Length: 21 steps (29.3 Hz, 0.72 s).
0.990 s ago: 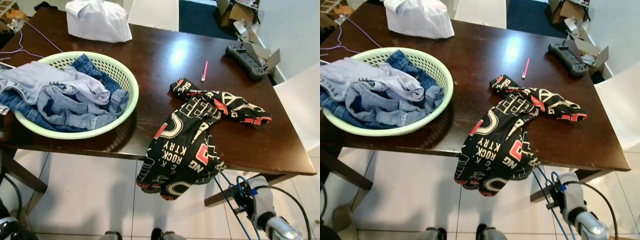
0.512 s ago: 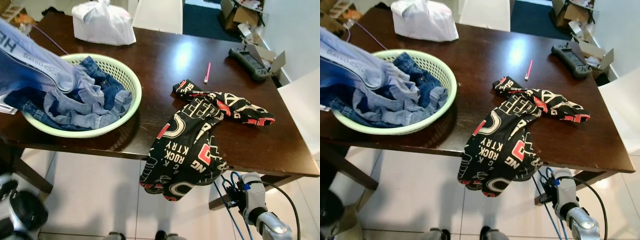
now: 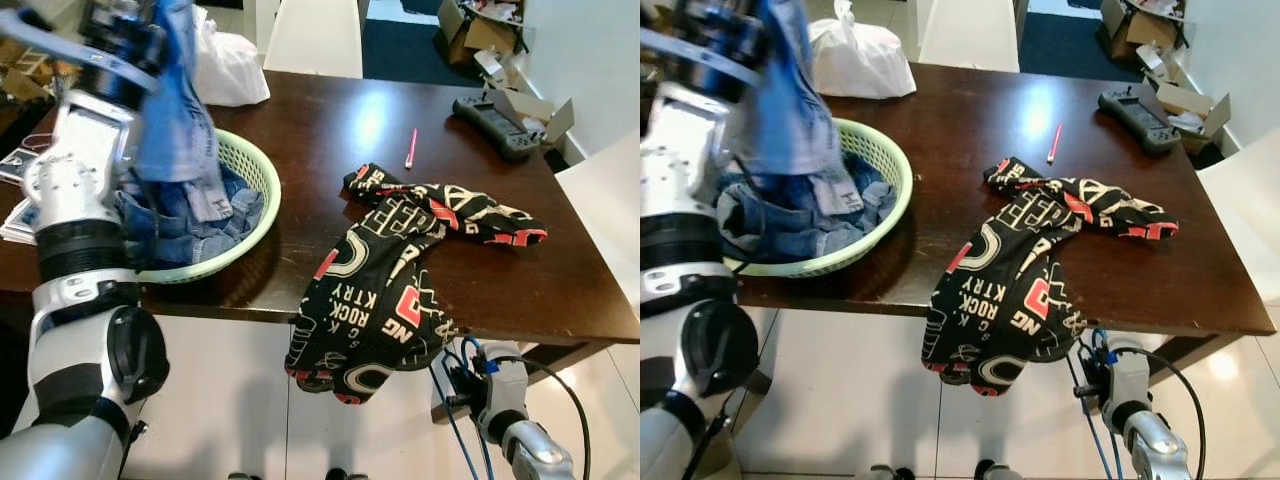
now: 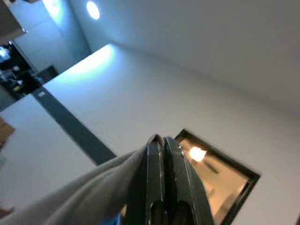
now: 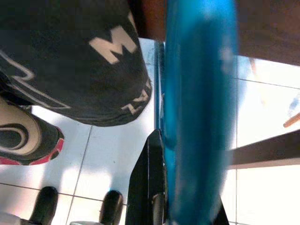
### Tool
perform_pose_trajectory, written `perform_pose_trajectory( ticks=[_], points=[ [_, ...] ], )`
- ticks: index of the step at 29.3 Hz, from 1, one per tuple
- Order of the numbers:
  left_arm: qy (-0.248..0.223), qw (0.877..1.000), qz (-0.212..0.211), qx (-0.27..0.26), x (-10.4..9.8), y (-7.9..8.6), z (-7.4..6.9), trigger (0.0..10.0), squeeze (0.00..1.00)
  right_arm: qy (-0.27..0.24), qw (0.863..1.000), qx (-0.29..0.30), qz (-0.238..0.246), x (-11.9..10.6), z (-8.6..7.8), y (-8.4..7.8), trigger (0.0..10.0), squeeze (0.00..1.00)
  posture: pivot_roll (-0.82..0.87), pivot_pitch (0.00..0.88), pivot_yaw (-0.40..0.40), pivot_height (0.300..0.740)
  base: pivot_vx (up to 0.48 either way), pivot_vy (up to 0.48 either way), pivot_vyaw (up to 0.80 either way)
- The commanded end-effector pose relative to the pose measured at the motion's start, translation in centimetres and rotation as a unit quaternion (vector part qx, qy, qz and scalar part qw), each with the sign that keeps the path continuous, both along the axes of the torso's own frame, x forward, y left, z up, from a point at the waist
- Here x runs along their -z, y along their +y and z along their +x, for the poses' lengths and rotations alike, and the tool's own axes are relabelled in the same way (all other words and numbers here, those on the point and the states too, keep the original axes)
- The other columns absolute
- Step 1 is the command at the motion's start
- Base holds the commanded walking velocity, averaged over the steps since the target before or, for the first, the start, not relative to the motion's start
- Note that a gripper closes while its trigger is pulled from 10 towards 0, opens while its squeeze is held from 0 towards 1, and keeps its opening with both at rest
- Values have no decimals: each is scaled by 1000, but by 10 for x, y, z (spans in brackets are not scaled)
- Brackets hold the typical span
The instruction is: Hang hanger
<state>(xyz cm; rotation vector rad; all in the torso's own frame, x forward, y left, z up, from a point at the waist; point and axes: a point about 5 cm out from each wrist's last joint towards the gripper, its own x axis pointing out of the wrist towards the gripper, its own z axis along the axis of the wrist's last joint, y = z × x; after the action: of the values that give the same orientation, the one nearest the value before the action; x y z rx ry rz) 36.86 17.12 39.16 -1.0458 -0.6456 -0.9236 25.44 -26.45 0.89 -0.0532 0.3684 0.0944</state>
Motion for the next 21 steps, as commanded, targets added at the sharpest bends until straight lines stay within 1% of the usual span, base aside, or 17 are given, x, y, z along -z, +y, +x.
perform_pose_trajectory(
  ticks=[1,2,3,4,5,6,8,9,10,11,12,13,15,16,18,19,21],
  points=[
    [-3,1000,14,11,-1,-9,1,0,0,3,1000,9,5,3,-4,-2,10000,0,55,135,-25,740,0,0,0],
    [4,999,34,28,-3,-31,8,0,0,-1,1000,14,9,3,-4,-1,10000,0,50,133,-18,740,0,0,0],
    [4,999,34,28,-3,-31,8,0,0,-1,1000,14,9,3,-4,-1,10000,0,50,133,-18,740,0,0,0],
    [-9,998,44,42,-19,-49,9,0,0,-4,1000,21,14,3,-4,-1,10000,0,42,128,-10,740,0,0,0],
    [-9,998,44,42,-19,-49,9,0,0,-4,1000,21,14,3,-4,-1,10000,0,42,128,-10,740,0,0,0],
    [-33,997,50,50,-39,-61,6,0,0,-6,999,26,17,3,-5,-2,10000,0,42,127,-11,740,0,0,0],
    [-33,997,50,50,-39,-61,6,0,0,-6,999,26,17,3,-5,-2,10000,0,42,127,-11,740,0,0,0],
    [-59,996,51,52,-57,-66,2,0,0,-8,999,30,20,3,-5,-2,10000,0,45,122,-11,740,0,0,0],
    [-59,996,51,52,-57,-66,2,0,0,-8,999,30,20,3,-5,-2,10000,0,45,122,-11,740,0,0,0],
    [-86,994,50,54,-78,-71,-5,0,0,-9,999,33,22,3,-5,-2,10000,0,45,113,-10,740,0,0,0],
    [-102,992,50,54,-89,-74,-9,0,0,-9,999,34,23,3,-5,-2,10000,0,45,113,-10,740,0,0,0],
    [-102,992,50,54,-89,-74,-9,0,0,-9,999,34,23,3,-5,-2,10000,0,45,113,-10,740,0,0,0],
    [-129,989,48,55,-112,-80,-19,0,0,-10,999,37,26,3,-5,-2,10000,0,41,107,-4,740,0,0,0],
    [-136,988,48,54,-118,-83,-22,0,0,-11,999,38,27,4,-5,-2,10000,0,41,107,-4,740,0,0,0],
    [-145,987,52,54,-126,-90,-25,0,0,-13,999,42,29,3,-5,-2,10000,0,39,104,-3,740,0,0,0],
    [-145,987,52,54,-126,-90,-25,0,0,-13,999,42,29,3,-5,-2,10000,0,39,104,-3,740,0,0,0],
    [-142,987,51,60,-125,-96,-24,0,0,-14,999,42,29,4,-5,-1,10000,0,37,103,3,740,0,0,0]
  ],
)
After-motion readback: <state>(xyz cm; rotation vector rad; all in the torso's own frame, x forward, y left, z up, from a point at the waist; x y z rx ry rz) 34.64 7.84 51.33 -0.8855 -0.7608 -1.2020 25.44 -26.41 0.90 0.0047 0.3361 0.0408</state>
